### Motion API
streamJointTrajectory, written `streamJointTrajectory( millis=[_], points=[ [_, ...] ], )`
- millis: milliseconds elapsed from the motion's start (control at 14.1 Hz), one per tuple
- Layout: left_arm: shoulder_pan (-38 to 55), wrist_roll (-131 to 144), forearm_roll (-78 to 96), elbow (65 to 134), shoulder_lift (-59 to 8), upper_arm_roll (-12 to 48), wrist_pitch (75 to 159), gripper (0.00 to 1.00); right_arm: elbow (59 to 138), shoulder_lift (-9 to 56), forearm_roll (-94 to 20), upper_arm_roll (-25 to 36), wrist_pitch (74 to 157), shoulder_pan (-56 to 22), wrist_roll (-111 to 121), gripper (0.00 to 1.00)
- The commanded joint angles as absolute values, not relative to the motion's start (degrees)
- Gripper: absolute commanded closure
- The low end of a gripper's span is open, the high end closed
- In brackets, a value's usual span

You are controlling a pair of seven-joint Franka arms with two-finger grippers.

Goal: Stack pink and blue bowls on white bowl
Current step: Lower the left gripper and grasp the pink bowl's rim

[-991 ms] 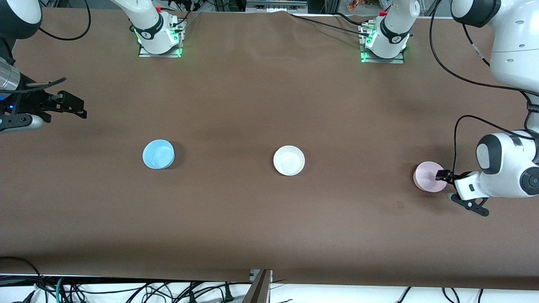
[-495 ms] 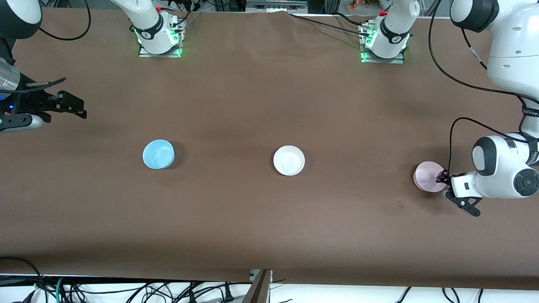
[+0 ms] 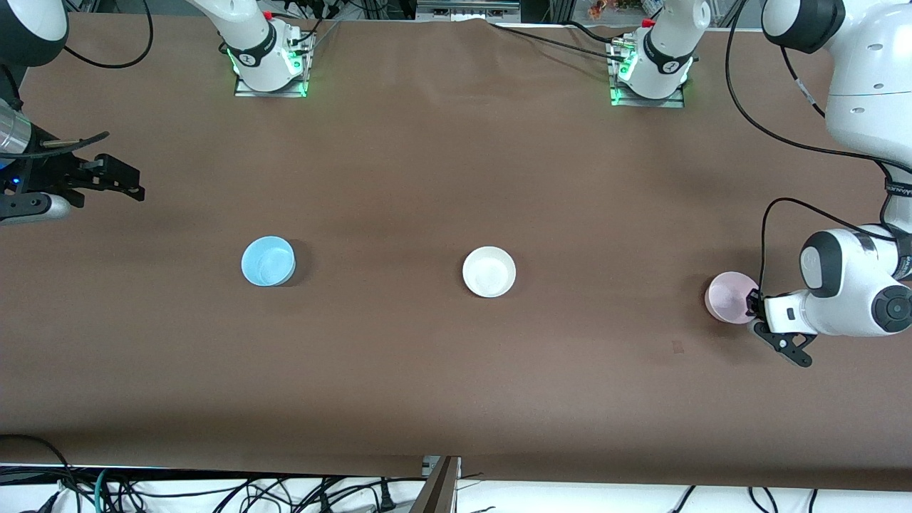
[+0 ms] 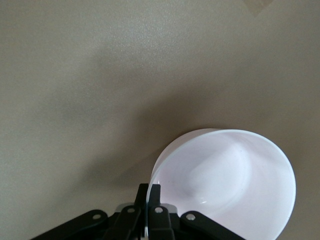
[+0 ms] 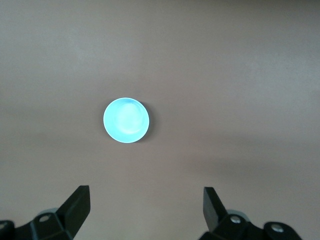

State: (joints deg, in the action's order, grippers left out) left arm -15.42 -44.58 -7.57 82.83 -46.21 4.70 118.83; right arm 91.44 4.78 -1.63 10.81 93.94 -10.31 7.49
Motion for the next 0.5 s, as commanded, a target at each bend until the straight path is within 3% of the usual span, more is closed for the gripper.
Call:
streamJointTrajectory(
  millis=[0, 425],
  points=[
    [-16.2, -46.1, -7.7, 81.8, -46.3, 5.3, 118.6, 1.00, 90.7, 4.7, -0.9, 10.8, 93.6, -10.0, 8.5, 0.00],
    [-15.6, -44.7, -7.6, 80.9, -41.5, 10.1, 110.5, 1.00, 90.1, 6.6, -0.8, 10.9, 95.7, -9.6, 8.0, 0.00]
  ],
)
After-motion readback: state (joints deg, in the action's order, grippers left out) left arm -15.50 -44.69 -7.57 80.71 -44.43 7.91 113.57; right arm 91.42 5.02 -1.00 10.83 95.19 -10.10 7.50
